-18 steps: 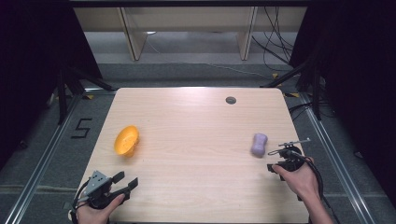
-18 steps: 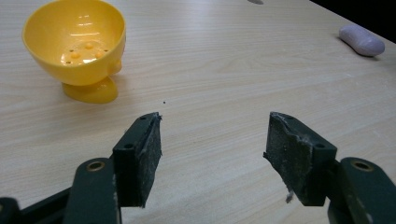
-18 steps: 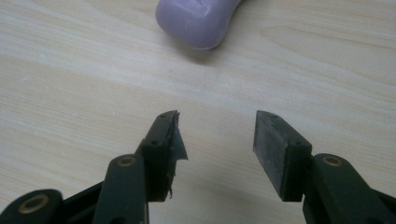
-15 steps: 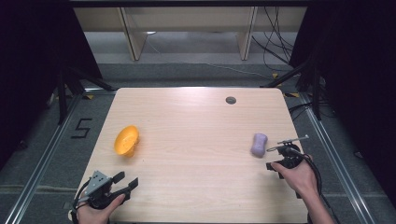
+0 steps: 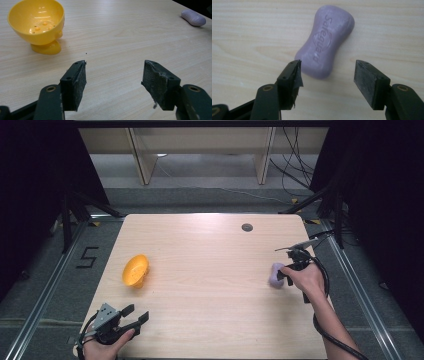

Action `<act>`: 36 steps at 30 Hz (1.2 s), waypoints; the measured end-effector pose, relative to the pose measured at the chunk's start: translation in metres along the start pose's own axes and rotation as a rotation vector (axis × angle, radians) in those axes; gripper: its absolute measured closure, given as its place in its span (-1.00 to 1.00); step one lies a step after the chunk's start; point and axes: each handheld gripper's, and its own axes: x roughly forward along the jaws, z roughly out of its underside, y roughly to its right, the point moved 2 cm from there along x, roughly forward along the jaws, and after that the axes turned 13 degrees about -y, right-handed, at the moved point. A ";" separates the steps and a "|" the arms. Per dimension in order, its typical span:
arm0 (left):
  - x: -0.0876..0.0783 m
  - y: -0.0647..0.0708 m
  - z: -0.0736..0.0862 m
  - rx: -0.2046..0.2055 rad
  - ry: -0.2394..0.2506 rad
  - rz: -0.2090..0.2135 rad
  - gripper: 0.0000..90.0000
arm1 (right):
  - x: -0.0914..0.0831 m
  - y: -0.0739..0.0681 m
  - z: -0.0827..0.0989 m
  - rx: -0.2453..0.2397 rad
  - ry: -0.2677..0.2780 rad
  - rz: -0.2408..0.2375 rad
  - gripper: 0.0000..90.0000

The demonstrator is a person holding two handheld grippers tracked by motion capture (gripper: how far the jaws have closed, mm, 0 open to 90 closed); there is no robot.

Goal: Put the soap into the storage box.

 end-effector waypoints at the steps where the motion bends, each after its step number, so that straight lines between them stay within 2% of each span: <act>1: 0.000 0.000 0.000 -0.001 -0.001 -0.002 -0.23 | 0.001 -0.002 -0.005 0.029 -0.021 -0.013 -0.13; 3: -0.001 0.000 0.000 0.002 -0.002 -0.006 -0.23 | 0.004 -0.001 -0.013 0.040 -0.034 -0.033 -0.13; 5: -0.001 0.000 0.000 0.002 -0.002 -0.005 -0.23 | 0.007 -0.003 -0.020 0.072 -0.045 -0.025 -0.13; 6: 0.000 0.000 0.000 -0.002 -0.002 -0.005 -0.23 | 0.008 -0.006 -0.022 0.115 -0.059 -0.035 -0.13; 7: 0.000 0.000 0.000 -0.003 -0.002 -0.002 -0.23 | 0.009 -0.007 -0.024 0.119 -0.057 -0.028 -0.13; 8: 0.000 0.000 0.000 -0.003 -0.002 -0.002 -0.24 | 0.010 -0.003 -0.027 0.074 -0.058 -0.009 -0.13; 9: 0.000 0.000 0.000 -0.007 -0.004 -0.005 -0.24 | 0.011 -0.004 -0.029 0.061 -0.070 -0.002 -0.13; 10: 0.000 0.000 0.000 -0.007 -0.004 -0.005 -0.24 | 0.012 -0.008 -0.030 0.103 -0.086 -0.007 -0.13; 11: 0.000 0.000 0.000 -0.008 -0.008 -0.008 -0.24 | 0.013 -0.004 -0.033 0.058 -0.086 0.009 -0.14; 12: 0.000 0.000 0.000 -0.008 -0.008 -0.008 -0.24 | 0.013 -0.004 -0.033 0.058 -0.086 0.009 -0.14; 13: 0.000 0.000 0.000 -0.014 0.001 -0.004 -0.24 | 0.017 -0.008 -0.037 0.094 -0.089 0.014 -0.14; 15: 0.000 0.000 0.001 -0.013 0.003 -0.002 -0.24 | 0.021 -0.009 -0.039 0.106 -0.097 0.016 -0.15; 22: 0.001 0.000 0.000 -0.012 0.005 0.003 -0.24 | 0.029 -0.009 -0.043 0.105 -0.110 0.033 -0.16; 23: 0.001 0.000 0.000 -0.013 0.005 0.003 -0.24 | 0.030 -0.016 -0.044 0.169 -0.124 0.015 -0.18; 24: 0.000 -0.001 0.000 -0.006 0.002 0.003 -0.24 | 0.031 -0.017 -0.045 0.168 -0.122 0.018 -0.18; 25: 0.000 -0.001 0.000 -0.008 0.002 0.004 -0.24 | 0.031 -0.012 -0.046 0.115 -0.118 0.037 -0.18; 26: 0.001 -0.001 0.001 -0.010 0.002 0.003 -0.24 | 0.032 -0.012 -0.046 0.105 -0.116 0.049 -0.18; 29: 0.000 -0.001 0.001 -0.012 -0.004 0.000 -0.24 | 0.033 -0.013 -0.047 0.103 -0.126 0.040 -0.16; 31: 0.001 -0.001 0.000 -0.008 0.003 0.011 -0.24 | 0.035 -0.012 -0.048 0.091 -0.144 0.058 -0.12; 35: 0.000 -0.001 0.001 -0.010 -0.007 0.000 -0.24 | 0.037 -0.011 -0.049 0.077 -0.149 0.071 -0.07; 36: 0.002 -0.001 0.001 -0.008 0.004 0.017 -0.24 | 0.039 -0.010 -0.049 0.062 -0.143 0.072 0.00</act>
